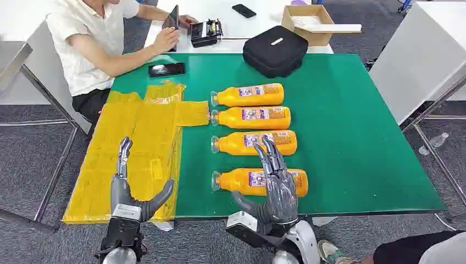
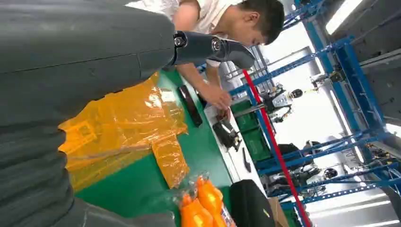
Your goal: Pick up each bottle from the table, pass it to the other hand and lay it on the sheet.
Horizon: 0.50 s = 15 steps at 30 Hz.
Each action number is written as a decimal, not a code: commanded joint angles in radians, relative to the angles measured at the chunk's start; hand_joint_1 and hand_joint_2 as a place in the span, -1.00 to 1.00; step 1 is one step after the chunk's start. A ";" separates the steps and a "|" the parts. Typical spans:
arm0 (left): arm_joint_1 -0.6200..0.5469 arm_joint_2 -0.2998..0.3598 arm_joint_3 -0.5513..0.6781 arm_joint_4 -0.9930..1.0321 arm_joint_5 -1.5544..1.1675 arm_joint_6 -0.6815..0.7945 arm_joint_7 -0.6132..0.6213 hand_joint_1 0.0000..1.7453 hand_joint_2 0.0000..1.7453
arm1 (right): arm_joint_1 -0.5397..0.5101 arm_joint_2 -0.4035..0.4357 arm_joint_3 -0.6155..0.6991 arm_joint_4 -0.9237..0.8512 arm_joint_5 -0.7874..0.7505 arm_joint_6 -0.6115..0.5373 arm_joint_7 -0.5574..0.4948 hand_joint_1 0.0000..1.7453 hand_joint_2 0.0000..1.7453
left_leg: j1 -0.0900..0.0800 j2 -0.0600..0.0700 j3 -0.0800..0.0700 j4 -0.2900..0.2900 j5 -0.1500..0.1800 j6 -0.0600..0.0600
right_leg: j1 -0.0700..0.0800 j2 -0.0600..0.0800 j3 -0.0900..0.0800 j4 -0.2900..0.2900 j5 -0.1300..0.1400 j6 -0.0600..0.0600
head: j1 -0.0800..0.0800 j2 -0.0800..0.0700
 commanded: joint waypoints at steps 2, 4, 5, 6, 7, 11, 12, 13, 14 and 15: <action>-0.030 -0.019 0.015 0.043 -0.001 0.002 0.004 -1.00 1.00 | -0.030 -0.030 0.017 0.056 0.001 -0.002 -0.001 -1.00 1.00 | 0.000 0.001 0.002 -0.001 0.000 0.000 | 0.001 0.000 0.003 -0.001 0.000 -0.002 | 0.000 0.000; -0.030 -0.019 0.015 0.043 -0.001 0.002 0.004 -1.00 1.00 | -0.030 -0.030 0.017 0.056 0.001 -0.002 -0.001 -1.00 1.00 | 0.000 0.002 0.007 -0.001 -0.002 0.001 | 0.001 0.000 0.007 -0.001 -0.002 -0.005 | 0.000 0.000; -0.030 -0.019 0.015 0.043 -0.001 0.002 0.004 -1.00 1.00 | -0.030 -0.030 0.017 0.056 0.001 -0.002 -0.001 -1.00 1.00 | 0.000 0.001 0.004 -0.001 -0.001 0.000 | 0.001 0.000 0.004 -0.001 -0.001 -0.003 | 0.000 0.000; -0.030 -0.019 0.015 0.043 -0.001 0.002 0.004 -1.00 1.00 | -0.030 -0.030 0.017 0.056 0.001 -0.002 -0.001 -1.00 1.00 | 0.000 0.001 0.003 -0.001 -0.001 0.000 | 0.001 0.000 0.003 -0.001 -0.001 -0.002 | 0.000 0.000; -0.030 -0.019 0.015 0.043 -0.001 0.002 0.004 -1.00 1.00 | -0.030 -0.030 0.017 0.056 0.001 -0.002 -0.001 -1.00 1.00 | 0.000 0.001 0.005 -0.001 -0.001 0.001 | 0.001 0.000 0.005 -0.001 -0.001 -0.003 | 0.000 0.000; -0.030 -0.019 0.015 0.043 -0.001 0.002 0.004 -1.00 1.00 | -0.030 -0.030 0.017 0.056 0.001 -0.002 -0.001 -1.00 1.00 | 0.000 0.002 0.005 -0.001 -0.002 0.001 | 0.001 0.000 0.005 -0.001 -0.001 -0.003 | 0.000 0.000; -0.030 -0.019 0.015 0.043 -0.001 0.002 0.004 -1.00 1.00 | -0.030 -0.030 0.017 0.056 0.001 -0.002 -0.001 -1.00 1.00 | 0.000 0.001 0.003 -0.001 -0.001 0.000 | 0.000 0.000 0.003 -0.001 0.000 -0.002 | 0.000 0.000; -0.030 -0.019 0.015 0.043 -0.001 0.002 0.004 -1.00 1.00 | -0.030 -0.030 0.017 0.056 0.001 -0.002 -0.001 -1.00 1.00 | 0.000 0.001 0.005 -0.001 -0.001 0.000 | 0.001 0.000 0.005 -0.001 -0.001 -0.003 | 0.000 0.000; -0.029 -0.019 0.016 0.042 -0.001 0.003 0.004 -1.00 1.00 | -0.031 -0.027 0.014 0.055 -0.003 -0.005 0.000 -1.00 1.00 | 0.000 0.002 0.007 -0.001 -0.002 0.001 | 0.001 0.000 0.007 -0.001 -0.002 -0.005 | 0.000 0.000; -0.028 -0.019 0.016 0.040 -0.002 0.005 0.003 -1.00 1.00 | -0.031 -0.024 0.012 0.055 -0.006 -0.010 -0.001 -1.00 1.00 | 0.000 0.003 0.009 -0.001 -0.003 0.001 | 0.001 0.000 0.009 -0.001 -0.003 -0.006 | 0.000 0.000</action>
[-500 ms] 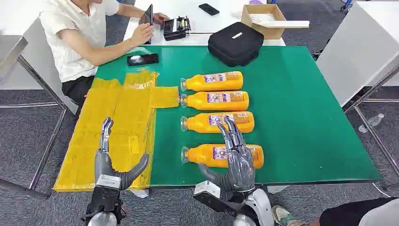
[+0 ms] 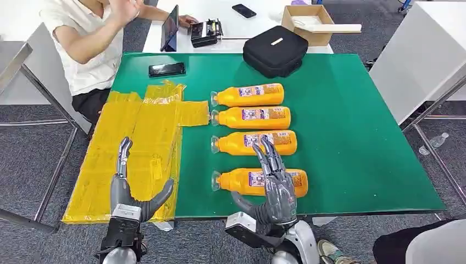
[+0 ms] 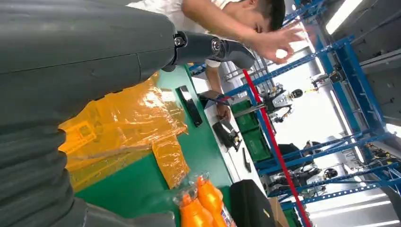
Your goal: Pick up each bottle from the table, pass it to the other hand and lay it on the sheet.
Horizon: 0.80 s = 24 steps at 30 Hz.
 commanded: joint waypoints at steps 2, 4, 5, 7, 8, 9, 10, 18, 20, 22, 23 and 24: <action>-0.027 -0.019 0.016 0.040 -0.002 0.005 -0.002 -1.00 1.00 | -0.034 -0.020 0.010 0.052 -0.013 -0.011 -0.005 -1.00 1.00 | 0.000 0.002 0.005 -0.001 -0.002 0.000 | 0.001 0.000 0.005 -0.001 -0.001 -0.003 | 0.000 0.000; -0.028 -0.019 0.011 0.042 -0.005 0.005 -0.008 -1.00 1.00 | -0.031 -0.019 0.016 0.052 -0.023 -0.006 -0.004 -1.00 1.00 | 0.000 0.002 0.005 -0.001 -0.002 0.000 | 0.001 0.000 0.005 -0.001 -0.001 -0.004 | 0.000 0.000; -0.027 -0.019 0.009 0.041 -0.006 0.002 -0.010 -1.00 1.00 | -0.028 -0.019 0.016 0.053 -0.024 -0.006 -0.001 -1.00 1.00 | 0.000 0.001 0.003 -0.001 -0.001 0.000 | 0.000 0.000 0.003 -0.001 0.000 -0.002 | 0.000 0.000; -0.024 -0.019 0.010 0.038 -0.010 -0.002 -0.010 -1.00 1.00 | -0.023 -0.019 0.008 0.063 -0.028 -0.012 0.005 -1.00 1.00 | 0.000 0.002 0.005 -0.001 -0.002 0.000 | 0.001 0.000 0.005 -0.001 -0.001 -0.003 | 0.000 0.000; -0.023 -0.019 0.011 0.037 -0.012 -0.002 -0.009 -1.00 1.00 | -0.021 -0.019 0.006 0.064 -0.029 -0.015 0.005 -1.00 1.00 | 0.000 0.001 0.003 -0.001 -0.001 0.000 | 0.001 0.000 0.003 -0.001 -0.001 -0.002 | 0.000 0.000; -0.020 -0.019 0.014 0.036 -0.014 -0.003 -0.007 -1.00 1.00 | -0.017 -0.019 0.004 0.061 -0.030 -0.018 0.004 -1.00 1.00 | 0.000 0.001 0.006 -0.001 -0.002 0.001 | 0.001 0.000 0.006 -0.002 -0.002 -0.004 | 0.000 0.000; -0.018 -0.019 0.016 0.035 -0.018 -0.004 -0.002 -1.00 1.00 | -0.013 -0.018 0.002 0.055 -0.032 -0.024 0.002 -1.00 1.00 | 0.000 0.001 0.005 -0.001 -0.001 0.000 | 0.001 0.000 0.005 -0.001 -0.001 -0.003 | 0.000 0.000; 0.012 -0.019 0.026 0.044 -0.009 -0.043 0.080 -1.00 1.00 | 0.024 -0.070 -0.022 0.140 0.223 0.002 0.227 -1.00 1.00 | 0.000 0.001 0.006 -0.002 -0.001 0.001 | 0.001 -0.001 0.007 -0.003 -0.001 -0.003 | 0.000 0.000; 0.004 -0.019 0.020 0.056 -0.011 -0.040 0.080 -1.00 1.00 | 0.024 -0.107 -0.015 0.155 0.239 0.034 0.276 -1.00 1.00 | 0.000 0.000 0.007 -0.002 -0.002 0.001 | 0.001 -0.001 0.008 -0.004 -0.002 -0.003 | 0.000 0.000; -0.005 -0.019 0.005 0.077 -0.014 -0.053 0.078 -1.00 1.00 | 0.027 -0.152 -0.007 0.162 0.259 0.069 0.313 -1.00 1.00 | 0.000 0.000 0.005 -0.002 -0.001 0.001 | 0.001 -0.001 0.006 -0.003 -0.001 -0.002 | 0.000 0.000; -0.009 -0.019 -0.001 0.086 -0.015 -0.055 0.078 -1.00 1.00 | 0.032 -0.167 -0.007 0.159 0.253 0.072 0.318 -1.00 1.00 | 0.000 0.000 0.006 -0.002 -0.001 0.001 | 0.001 -0.001 0.006 -0.003 -0.001 -0.003 | 0.000 0.000; -0.013 -0.019 -0.008 0.096 0.013 -0.072 0.079 -1.00 1.00 | 0.038 -0.170 -0.020 0.156 0.229 0.068 0.318 -1.00 1.00 | 0.000 -0.001 0.005 -0.002 -0.001 0.001 | 0.001 -0.002 0.006 -0.003 -0.001 -0.002 | 0.000 0.000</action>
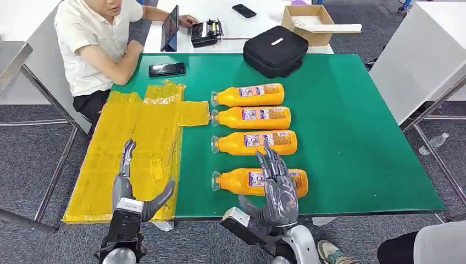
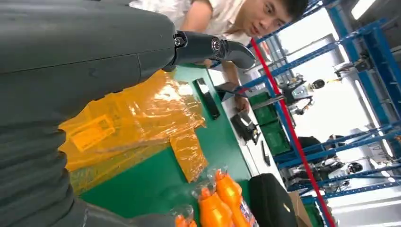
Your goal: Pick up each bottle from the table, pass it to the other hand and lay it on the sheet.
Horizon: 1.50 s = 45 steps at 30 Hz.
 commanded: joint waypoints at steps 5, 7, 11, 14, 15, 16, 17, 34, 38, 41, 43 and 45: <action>-0.033 -0.019 -0.010 0.133 0.066 -0.034 -0.010 -1.00 1.00 | 0.015 -0.147 0.000 0.127 0.030 0.097 0.119 -1.00 1.00 | -0.001 0.000 0.009 -0.003 -0.002 0.001 | 0.001 -0.002 0.010 -0.003 -0.002 -0.005 | 0.000 0.000; -0.033 -0.019 -0.010 0.133 0.066 -0.034 -0.010 -1.00 1.00 | 0.015 -0.147 0.000 0.127 0.030 0.097 0.119 -1.00 1.00 | 0.000 0.001 0.006 -0.002 -0.002 0.000 | 0.001 -0.001 0.006 -0.002 -0.001 -0.003 | 0.000 0.000; -0.033 -0.019 -0.010 0.133 0.066 -0.034 -0.010 -1.00 1.00 | 0.015 -0.147 0.000 0.127 0.030 0.097 0.119 -1.00 1.00 | 0.000 0.001 0.006 -0.002 -0.002 0.001 | 0.001 -0.001 0.006 -0.002 -0.001 -0.003 | 0.000 0.000; -0.031 -0.019 -0.013 0.126 0.067 -0.032 -0.010 -1.00 1.00 | 0.021 -0.155 0.012 0.120 0.040 0.122 0.144 -1.00 1.00 | 0.000 0.001 0.005 -0.001 -0.001 0.001 | 0.001 -0.001 0.005 -0.002 -0.001 -0.003 | 0.000 0.000; -0.031 -0.019 -0.019 0.125 0.066 -0.031 -0.010 -1.00 1.00 | 0.030 -0.165 0.018 0.119 0.045 0.128 0.155 -1.00 1.00 | 0.000 0.000 0.003 -0.001 -0.001 0.001 | 0.000 -0.001 0.003 -0.001 -0.001 -0.002 | 0.000 0.000; -0.032 -0.019 -0.021 0.125 0.066 -0.029 -0.010 -1.00 1.00 | 0.033 -0.174 0.025 0.120 0.046 0.127 0.162 -1.00 1.00 | 0.000 0.001 0.005 -0.001 -0.002 0.001 | 0.001 -0.001 0.006 -0.002 -0.002 -0.003 | 0.000 0.000; -0.035 -0.019 -0.024 0.128 0.069 -0.032 -0.009 -1.00 1.00 | 0.033 -0.177 0.027 0.124 0.045 0.125 0.168 -1.00 1.00 | 0.000 0.000 0.004 -0.001 -0.001 0.001 | 0.000 -0.002 0.004 -0.001 -0.001 -0.002 | 0.000 0.000; -0.026 -0.019 -0.045 0.138 0.114 -0.058 -0.025 -1.00 1.00 | -0.040 -0.176 -0.134 0.105 0.164 0.133 0.179 -1.00 1.00 | -0.001 0.002 0.005 0.000 -0.002 0.001 | 0.000 0.000 0.005 -0.001 -0.001 -0.003 | 0.000 0.000; -0.025 -0.019 -0.046 0.136 0.114 -0.056 -0.025 -1.00 1.00 | -0.040 -0.171 -0.148 0.112 0.169 0.135 0.170 -1.00 1.00 | -0.001 0.001 0.005 -0.001 -0.002 0.001 | 0.000 0.000 0.005 -0.001 -0.001 -0.003 | 0.000 0.000; -0.026 -0.019 -0.045 0.132 0.104 -0.051 -0.030 -1.00 1.00 | -0.047 -0.167 -0.151 0.126 0.200 0.130 0.175 -1.00 1.00 | -0.001 0.001 0.006 -0.001 -0.002 0.001 | 0.001 -0.001 0.006 -0.001 -0.002 -0.004 | 0.000 0.000; -0.028 -0.019 -0.048 0.128 0.103 -0.049 -0.033 -1.00 1.00 | -0.059 -0.161 -0.157 0.150 0.210 0.134 0.174 -1.00 1.00 | -0.001 0.001 0.007 -0.001 -0.002 0.000 | 0.001 0.000 0.007 -0.001 -0.002 -0.004 | 0.000 0.000; -0.026 -0.019 -0.053 0.124 0.105 -0.050 -0.034 -1.00 1.00 | -0.070 -0.157 -0.158 0.169 0.224 0.131 0.174 -1.00 1.00 | 0.000 0.002 0.005 -0.001 -0.001 0.000 | 0.001 0.000 0.005 -0.001 -0.001 -0.003 | 0.000 0.000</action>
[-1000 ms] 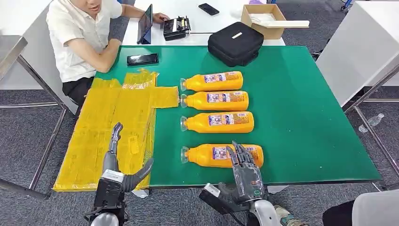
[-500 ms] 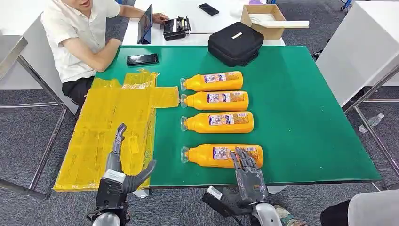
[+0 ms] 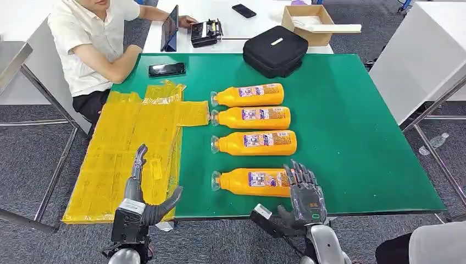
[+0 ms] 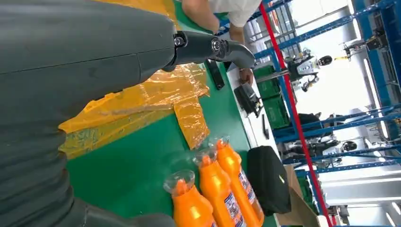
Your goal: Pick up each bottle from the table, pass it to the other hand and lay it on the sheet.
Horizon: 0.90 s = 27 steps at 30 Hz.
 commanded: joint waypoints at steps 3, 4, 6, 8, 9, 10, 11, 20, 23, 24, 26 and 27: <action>-0.009 -0.019 -0.039 0.044 -0.005 0.005 -0.008 -1.00 1.00 | -0.072 -0.008 -0.018 0.099 0.051 -0.018 0.031 -1.00 1.00 | 0.000 0.002 0.005 -0.001 -0.002 0.001 | 0.001 0.000 0.005 -0.001 -0.001 -0.003 | 0.000 0.000; -0.008 -0.019 -0.038 0.045 -0.007 0.004 -0.007 -1.00 1.00 | -0.074 0.000 -0.022 0.099 0.051 -0.020 0.030 -1.00 1.00 | 0.000 0.002 0.003 -0.001 -0.001 0.001 | 0.001 0.001 0.003 -0.001 -0.001 -0.002 | 0.000 0.000; -0.007 -0.019 -0.036 0.044 -0.009 0.003 -0.007 -1.00 1.00 | -0.081 -0.001 -0.020 0.102 0.051 -0.015 0.029 -1.00 1.00 | 0.000 0.002 0.004 -0.001 -0.001 0.001 | 0.000 0.000 0.004 -0.001 -0.001 -0.002 | 0.000 0.000; -0.006 -0.019 -0.035 0.040 -0.013 -0.002 -0.005 -1.00 1.00 | -0.091 0.010 -0.043 0.126 0.051 -0.013 0.027 -1.00 1.00 | 0.000 0.002 0.005 -0.001 -0.002 0.001 | 0.001 0.001 0.005 -0.001 -0.001 -0.003 | 0.000 0.000; -0.006 -0.019 -0.035 0.040 -0.013 -0.002 -0.004 -1.00 1.00 | -0.094 0.011 -0.048 0.134 0.051 -0.013 0.024 -1.00 1.00 | 0.000 0.001 0.004 -0.001 -0.001 0.000 | 0.000 0.000 0.004 -0.001 -0.001 -0.003 | 0.000 0.000; -0.006 -0.019 -0.035 0.040 -0.013 -0.002 -0.004 -1.00 1.00 | -0.094 0.011 -0.048 0.134 0.051 -0.013 0.024 -1.00 1.00 | 0.000 0.001 0.002 -0.001 0.000 0.000 | 0.000 0.000 0.002 -0.001 0.000 -0.002 | 0.000 0.000; -0.006 -0.019 -0.035 0.040 -0.013 -0.002 -0.004 -1.00 1.00 | -0.094 0.011 -0.048 0.134 0.051 -0.013 0.024 -1.00 1.00 | 0.000 0.002 0.005 -0.001 -0.001 0.000 | 0.000 0.001 0.005 -0.001 -0.001 -0.003 | 0.000 0.000; -0.006 -0.019 -0.035 0.040 -0.013 -0.002 -0.004 -1.00 1.00 | -0.094 0.011 -0.048 0.134 0.051 -0.013 0.024 -1.00 1.00 | 0.000 0.003 0.009 -0.001 -0.003 0.001 | 0.001 0.001 0.009 -0.001 -0.003 -0.005 | 0.000 0.000; -0.006 -0.019 -0.035 0.040 -0.013 -0.002 -0.004 -1.00 1.00 | -0.094 0.011 -0.048 0.134 0.051 -0.013 0.024 -1.00 1.00 | 0.000 0.002 0.005 -0.001 -0.002 0.001 | 0.001 0.000 0.005 -0.001 -0.001 -0.003 | 0.000 0.000; -0.006 -0.019 -0.035 0.040 -0.013 -0.002 -0.004 -1.00 1.00 | -0.094 0.011 -0.048 0.134 0.051 -0.013 0.024 -1.00 1.00 | 0.000 0.001 0.004 -0.001 -0.001 0.000 | 0.001 0.000 0.004 -0.001 -0.001 -0.003 | 0.000 0.000; -0.006 -0.019 -0.035 0.040 -0.013 -0.002 -0.004 -1.00 1.00 | -0.094 0.011 -0.048 0.134 0.051 -0.013 0.024 -1.00 1.00 | 0.000 0.002 0.005 -0.001 -0.002 0.001 | 0.000 0.000 0.005 -0.001 -0.001 -0.003 | 0.000 0.000; -0.006 -0.019 -0.035 0.040 -0.013 -0.002 -0.004 -1.00 1.00 | -0.094 0.011 -0.048 0.134 0.051 -0.013 0.024 -1.00 1.00 | 0.000 0.001 0.003 -0.001 -0.001 0.000 | 0.000 0.000 0.003 -0.001 -0.001 -0.002 | 0.000 0.000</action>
